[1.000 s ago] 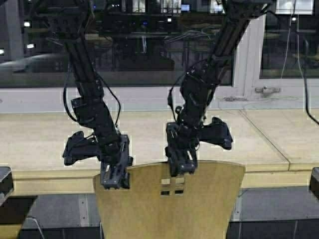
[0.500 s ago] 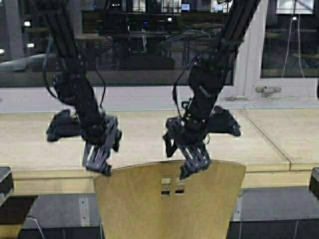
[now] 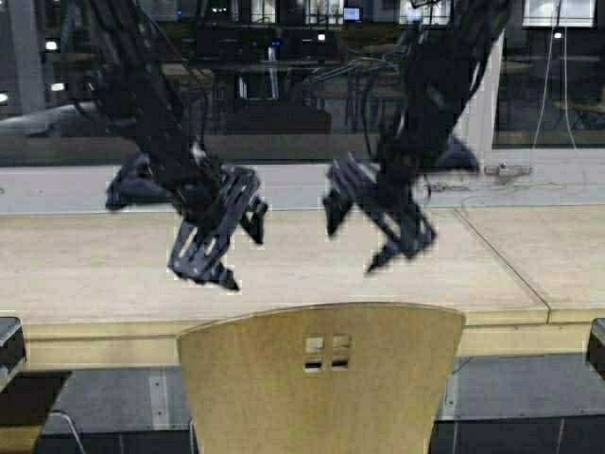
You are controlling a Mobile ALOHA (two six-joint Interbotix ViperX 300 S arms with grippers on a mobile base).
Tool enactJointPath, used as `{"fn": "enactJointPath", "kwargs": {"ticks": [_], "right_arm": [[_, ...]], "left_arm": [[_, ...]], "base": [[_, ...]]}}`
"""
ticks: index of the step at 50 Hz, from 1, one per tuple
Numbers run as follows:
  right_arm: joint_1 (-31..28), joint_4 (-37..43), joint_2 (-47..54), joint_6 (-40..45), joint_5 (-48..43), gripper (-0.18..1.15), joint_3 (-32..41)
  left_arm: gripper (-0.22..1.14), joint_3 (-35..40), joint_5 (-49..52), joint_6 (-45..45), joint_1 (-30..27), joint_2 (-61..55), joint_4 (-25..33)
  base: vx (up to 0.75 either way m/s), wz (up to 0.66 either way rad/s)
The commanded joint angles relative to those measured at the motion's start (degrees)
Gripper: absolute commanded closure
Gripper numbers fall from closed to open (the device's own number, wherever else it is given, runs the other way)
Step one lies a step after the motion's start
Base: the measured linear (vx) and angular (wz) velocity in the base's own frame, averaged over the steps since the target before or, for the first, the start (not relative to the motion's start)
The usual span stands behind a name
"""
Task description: Push the chairs under the table
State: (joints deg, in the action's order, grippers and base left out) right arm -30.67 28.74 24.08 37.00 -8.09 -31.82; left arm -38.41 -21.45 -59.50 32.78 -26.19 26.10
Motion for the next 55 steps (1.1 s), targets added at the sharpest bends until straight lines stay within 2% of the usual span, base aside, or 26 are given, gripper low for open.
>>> {"fn": "enactJointPath", "kwargs": {"ticks": [1,7,14,19,22,33,44,55], "right_arm": [[0.4,-6.5,-10.7,-6.2,4.5,0.08,0.4],[1.8,-10.8,-17.8,-13.6,9.8,0.28,1.3],[4.1,-13.3,-22.1,-19.5,14.5,0.55,0.8],[6.4,-14.1,-22.8,-21.9,16.3,0.61,-1.1],[7.0,-14.4,-22.7,-22.8,16.4,0.61,-1.6],[7.1,-14.9,-22.5,-23.2,16.1,0.61,-2.2],[7.2,-16.0,-22.4,-23.5,16.3,0.61,-2.7],[7.5,-19.6,-21.4,-23.1,16.2,0.61,-2.8]], "left_arm": [[-0.04,-4.4,0.4,2.2,-1.0,9.4,-6.1],[0.12,-6.2,2.5,7.8,-1.9,15.4,-6.7],[0.48,-6.5,4.1,17.2,-3.7,21.4,-6.6],[0.73,-6.3,7.0,22.5,-5.6,24.9,-6.6],[0.81,-5.9,10.5,24.5,-7.0,26.0,-6.6],[0.80,-2.9,22.9,26.5,-12.3,26.9,-6.9],[0.80,-1.8,27.7,32.4,-13.6,27.3,-7.9],[0.79,-0.2,28.2,33.7,-13.6,26.4,-7.1]], "base": [[-0.02,0.01],[-0.03,0.02],[-0.05,0.10],[-0.06,0.16],[-0.06,0.22],[-0.07,0.35],[-0.10,0.28],[-0.10,0.16]]}}
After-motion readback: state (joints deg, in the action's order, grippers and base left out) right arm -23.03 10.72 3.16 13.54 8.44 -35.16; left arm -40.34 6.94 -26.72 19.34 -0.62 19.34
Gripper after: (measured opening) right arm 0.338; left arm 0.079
